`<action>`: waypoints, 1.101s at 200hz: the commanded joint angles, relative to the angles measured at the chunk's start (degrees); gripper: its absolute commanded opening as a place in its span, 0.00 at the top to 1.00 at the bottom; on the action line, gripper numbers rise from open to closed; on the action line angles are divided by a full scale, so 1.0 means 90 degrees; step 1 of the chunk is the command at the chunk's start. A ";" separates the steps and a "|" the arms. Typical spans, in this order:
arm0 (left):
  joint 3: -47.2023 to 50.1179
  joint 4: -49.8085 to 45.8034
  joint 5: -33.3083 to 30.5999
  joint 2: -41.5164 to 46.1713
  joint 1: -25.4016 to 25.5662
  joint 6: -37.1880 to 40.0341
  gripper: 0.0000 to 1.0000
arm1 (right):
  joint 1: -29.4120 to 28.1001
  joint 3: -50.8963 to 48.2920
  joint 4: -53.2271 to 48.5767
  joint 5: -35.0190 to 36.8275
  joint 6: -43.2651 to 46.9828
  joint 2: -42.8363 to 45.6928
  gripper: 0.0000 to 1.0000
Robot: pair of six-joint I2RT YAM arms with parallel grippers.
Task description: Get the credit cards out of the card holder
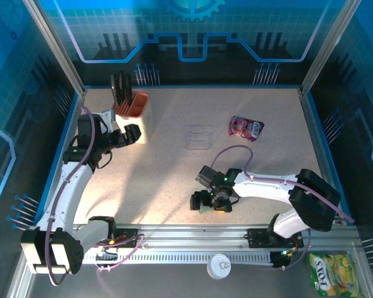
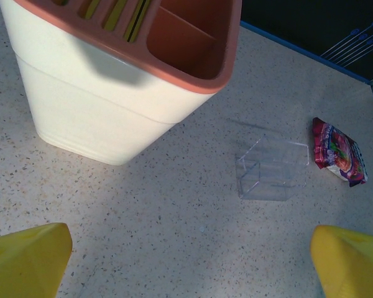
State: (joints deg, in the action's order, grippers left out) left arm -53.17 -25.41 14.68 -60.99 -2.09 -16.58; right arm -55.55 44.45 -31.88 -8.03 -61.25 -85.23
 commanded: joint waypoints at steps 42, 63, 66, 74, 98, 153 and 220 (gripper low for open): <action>-0.0099 0.0001 0.0088 -0.0098 0.0008 -0.0052 0.01 | 0.0574 0.1163 -0.0449 0.0298 0.0903 -0.0867 0.00; -0.0103 -0.0002 0.0078 -0.0104 0.0010 -0.0052 0.01 | 0.0568 0.1588 -0.0717 0.0434 0.1086 -0.1190 0.01; -0.0108 -0.0001 0.0070 -0.0107 0.0014 -0.0054 0.01 | 0.0560 0.1659 -0.0766 0.0468 0.1104 -0.1229 0.01; -0.0108 -0.0011 0.0059 -0.0108 0.0012 -0.0052 0.01 | 0.0542 0.1836 -0.0894 0.0559 0.1163 -0.1362 0.01; -0.0128 -0.0082 0.0003 -0.0126 0.0008 -0.0014 0.01 | 0.0367 0.2476 -0.1363 0.0831 0.1357 -0.1809 0.01; -0.0128 -0.0067 0.0025 -0.0136 0.0003 -0.0038 0.01 | -0.0185 0.3573 -0.2020 0.1228 0.1508 -0.2587 0.01; -0.0137 -0.0051 0.0059 -0.0176 0.0012 -0.0062 0.01 | -0.0366 0.3731 -0.2702 0.1752 0.1299 -0.2842 0.00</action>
State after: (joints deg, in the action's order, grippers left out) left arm -53.17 -25.43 14.68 -62.11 -2.09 -16.58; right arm -58.54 78.11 -52.77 6.48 -48.40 -109.97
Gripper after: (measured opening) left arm 0.992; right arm 0.999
